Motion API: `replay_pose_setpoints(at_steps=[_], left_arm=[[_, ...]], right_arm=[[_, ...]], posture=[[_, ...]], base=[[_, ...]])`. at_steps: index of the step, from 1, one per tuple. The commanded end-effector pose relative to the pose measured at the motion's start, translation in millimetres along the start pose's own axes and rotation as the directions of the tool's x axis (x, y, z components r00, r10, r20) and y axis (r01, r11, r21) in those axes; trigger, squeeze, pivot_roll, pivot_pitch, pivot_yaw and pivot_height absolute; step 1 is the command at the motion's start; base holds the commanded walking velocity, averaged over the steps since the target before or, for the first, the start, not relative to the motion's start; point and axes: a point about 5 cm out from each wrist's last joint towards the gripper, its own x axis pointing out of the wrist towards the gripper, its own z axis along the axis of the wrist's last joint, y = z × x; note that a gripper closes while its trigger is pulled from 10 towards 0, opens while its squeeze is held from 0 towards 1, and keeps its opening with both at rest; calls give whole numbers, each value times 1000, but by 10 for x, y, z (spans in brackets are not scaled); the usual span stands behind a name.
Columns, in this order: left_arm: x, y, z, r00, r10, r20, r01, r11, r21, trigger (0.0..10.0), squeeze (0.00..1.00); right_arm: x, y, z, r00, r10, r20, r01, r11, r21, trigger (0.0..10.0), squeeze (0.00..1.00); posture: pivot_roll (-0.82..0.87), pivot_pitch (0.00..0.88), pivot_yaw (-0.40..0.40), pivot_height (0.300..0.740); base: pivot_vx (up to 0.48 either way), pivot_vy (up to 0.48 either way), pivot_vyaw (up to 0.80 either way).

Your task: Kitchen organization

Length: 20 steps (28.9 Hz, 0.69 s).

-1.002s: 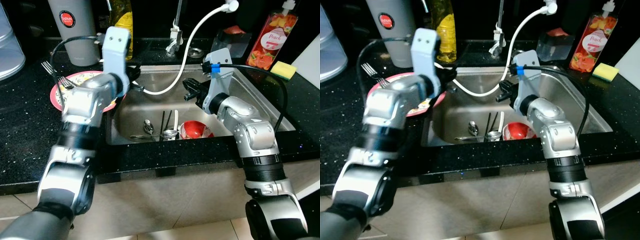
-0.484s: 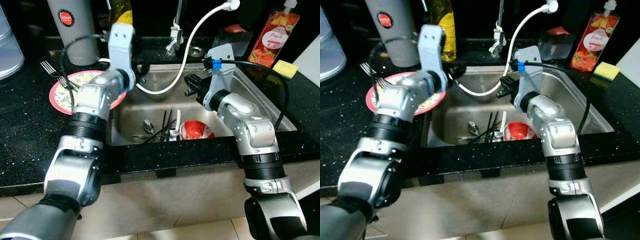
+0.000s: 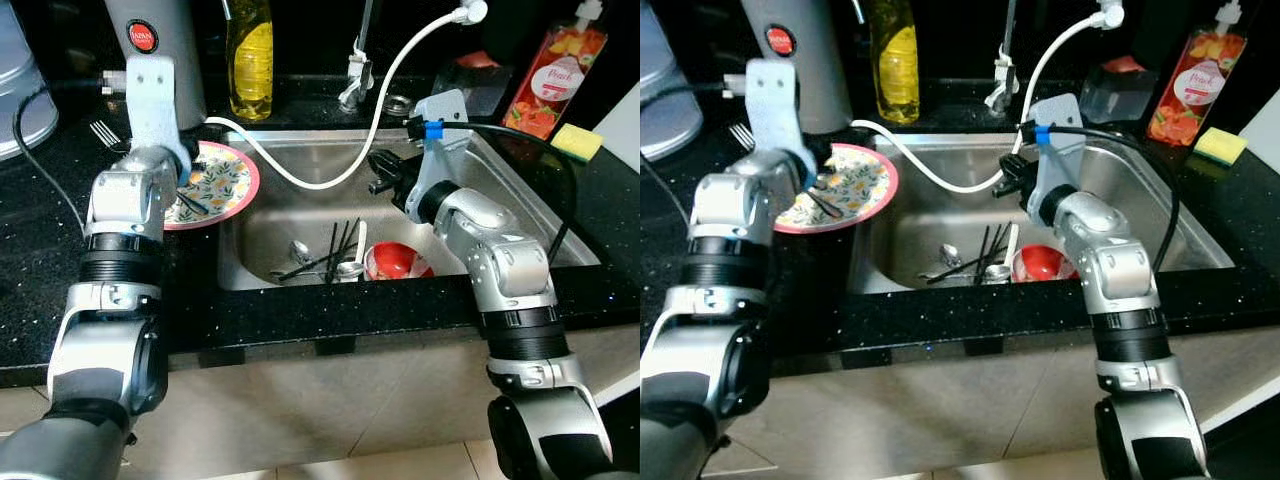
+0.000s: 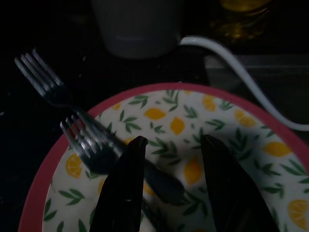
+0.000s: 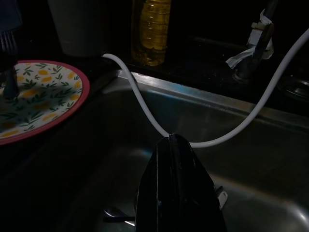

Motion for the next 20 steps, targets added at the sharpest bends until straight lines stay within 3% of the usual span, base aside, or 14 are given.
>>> replay_pose_setpoints(at_steps=[1,5,6,7,8,12,13,20], left_arm=[[54,30,-115,997,56,-50,-57,998,-16,10000,0],[103,121,-152,989,131,-64,-133,991,-28,10000,0],[110,126,-144,990,129,-65,-131,990,-42,10000,137],[110,126,-144,990,129,-65,-131,990,-42,10000,137],[122,101,-110,990,124,-64,-127,990,-58,10000,1000],[137,56,-94,991,112,-67,-117,991,-68,10000,1000],[140,42,-85,991,112,-70,-117,990,-82,10000,0],[98,-50,-107,987,127,-94,-137,985,-109,10000,0]], right_arm=[[10,-12,6,1000,-1,7,1,1000,9,10000,0],[1,-16,2,1000,-4,7,4,1000,10,10000,0],[-3,-15,0,1000,-5,7,5,1000,11,10000,0],[-3,-15,0,1000,-5,7,5,1000,11,10000,0],[-11,-15,-8,1000,-9,6,9,1000,13,10000,0],[-15,-12,-11,1000,-11,6,11,1000,16,10000,0],[-16,-12,-11,1000,-11,6,11,1000,17,10000,0],[-31,-18,-11,1000,-14,7,14,1000,20,10000,0]], posture=[[80,39,-36,740],[77,40,-33,740],[77,44,-28,740],[77,44,-28,740],[75,45,-24,740],[76,47,-22,740],[74,47,-21,740],[72,54,-17,740]], base=[[0,0,0],[0,0,0],[0,0,0],[0,0,0],[0,0,0],[0,0,0],[0,0,0],[0,0,0]])
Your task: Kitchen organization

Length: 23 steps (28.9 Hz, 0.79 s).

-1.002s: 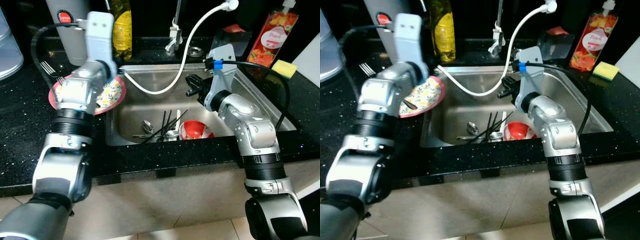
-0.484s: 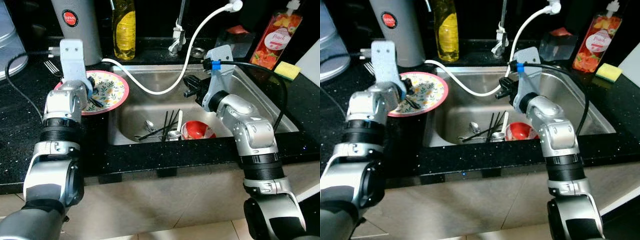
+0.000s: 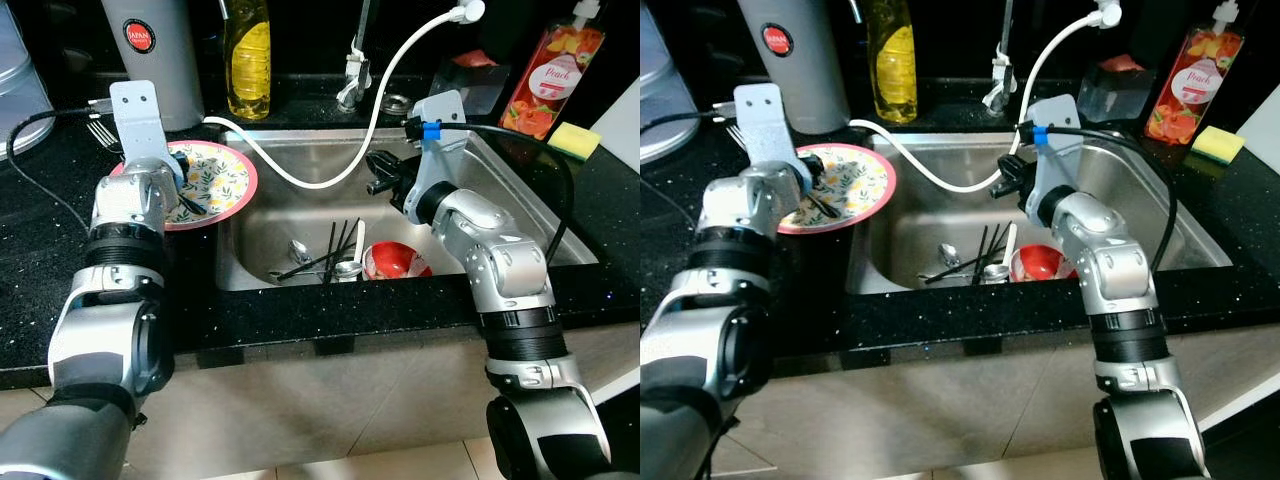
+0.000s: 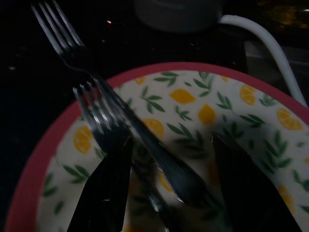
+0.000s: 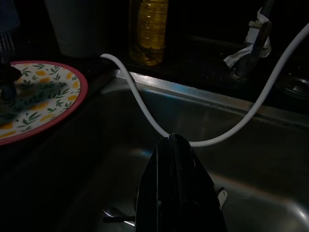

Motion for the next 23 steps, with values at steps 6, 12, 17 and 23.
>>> replay_pose_setpoints(at_steps=[6,12,17,23], left_arm=[[-105,-7,-130,998,44,-39,-45,999,-18,10000,0],[-158,91,-194,992,114,-50,-115,993,-34,10000,0],[-98,174,-362,985,123,-122,-130,990,-48,7843,0],[-72,235,-503,974,103,-202,-129,984,-119,0,0]], right_arm=[[-33,-25,-24,1000,-12,0,12,1000,20,10000,0],[2,-3,-23,1000,-1,0,1,1000,25,10000,0],[15,2,-18,1000,2,2,-2,1000,25,10000,0],[-7,-23,-12,1000,-9,5,9,1000,25,10000,0]], posture=[[74,57,-17,740],[90,60,-30,740],[92,56,-33,740],[84,54,-23,740]], base=[[0,0,0],[0,0,0],[0,0,0],[0,0,0]])
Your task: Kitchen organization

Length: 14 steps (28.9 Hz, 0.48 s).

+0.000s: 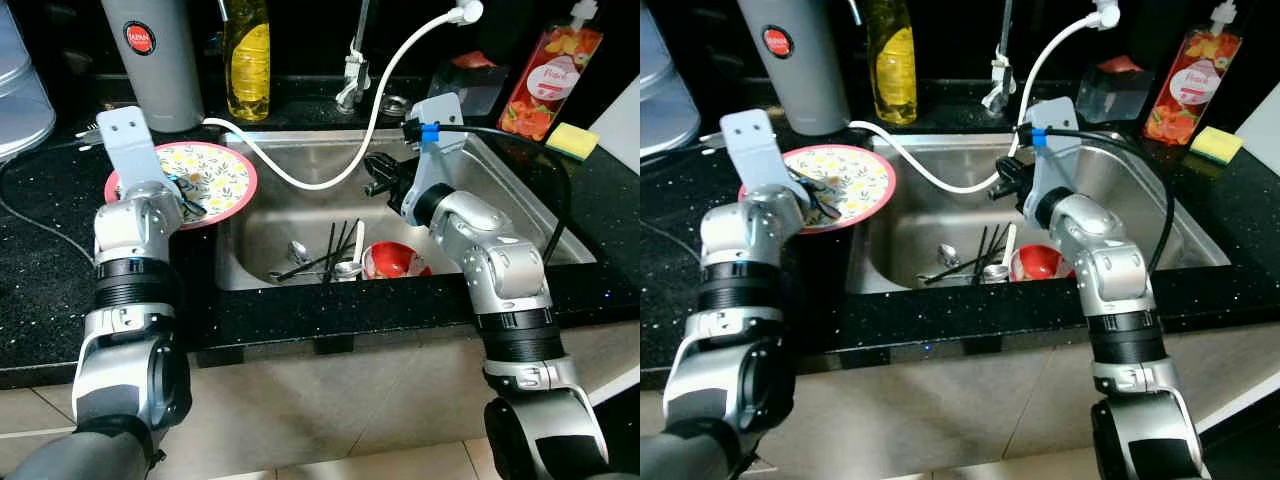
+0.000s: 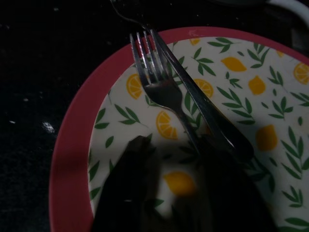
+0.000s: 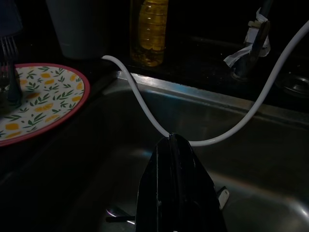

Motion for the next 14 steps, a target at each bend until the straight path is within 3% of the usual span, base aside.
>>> replay_pose_setpoints(at_steps=[1,6,14], left_arm=[[69,58,-241,993,19,-114,-18,1000,10,0,0],[68,85,-230,994,29,-107,-28,1000,11,0,0],[101,352,-186,982,174,-72,-171,984,46,0,0]], right_arm=[[-15,-42,11,1000,-13,8,13,1000,12,10000,0],[-23,-48,8,1000,-17,7,17,1000,12,10000,0],[-18,-42,10,1000,-13,10,13,1000,12,10000,0]], posture=[[84,54,-23,740],[84,54,-23,740],[86,45,-25,740]], base=[[0,0,0],[0,0,0],[0,0,0]])
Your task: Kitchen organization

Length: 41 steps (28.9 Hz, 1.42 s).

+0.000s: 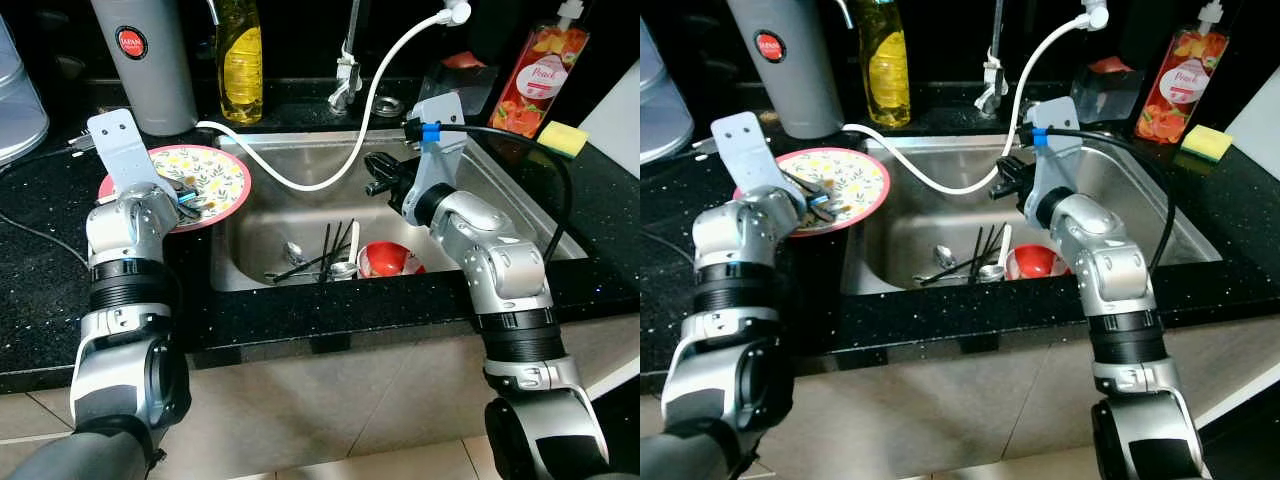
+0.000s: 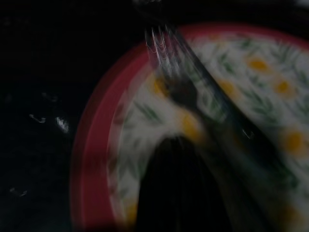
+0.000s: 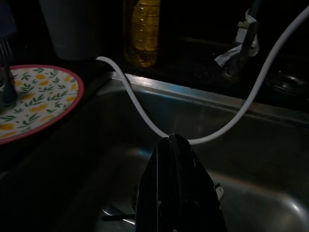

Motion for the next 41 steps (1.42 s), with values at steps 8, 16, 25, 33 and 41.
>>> replay_pose_setpoints(at_steps=[8,16,25,33,41], left_arm=[[119,441,-164,974,217,-66,-216,976,16,2431,0],[132,627,-120,956,287,-54,-286,958,31,10000,0],[100,628,212,974,199,109,-208,975,75,10000,0],[-132,163,530,938,-15,347,-71,970,234,10000,0],[-42,14,629,950,-119,288,71,982,174,10000,220]], right_arm=[[0,-25,19,1000,-3,10,3,1000,8,10000,0],[-3,-26,21,1000,-3,11,3,1000,9,10000,0],[-9,-33,4,1000,-6,6,6,1000,12,10000,0],[4,-32,27,1000,-5,10,5,1000,11,10000,0],[-9,-41,1,1000,-14,6,14,1000,13,10000,0]], posture=[[89,40,-29,740],[91,44,-28,740],[95,50,-31,740],[86,51,-32,740],[91,55,-30,740]], base=[[0,0,0],[0,0,0],[0,0,0],[0,0,0],[0,0,0]])
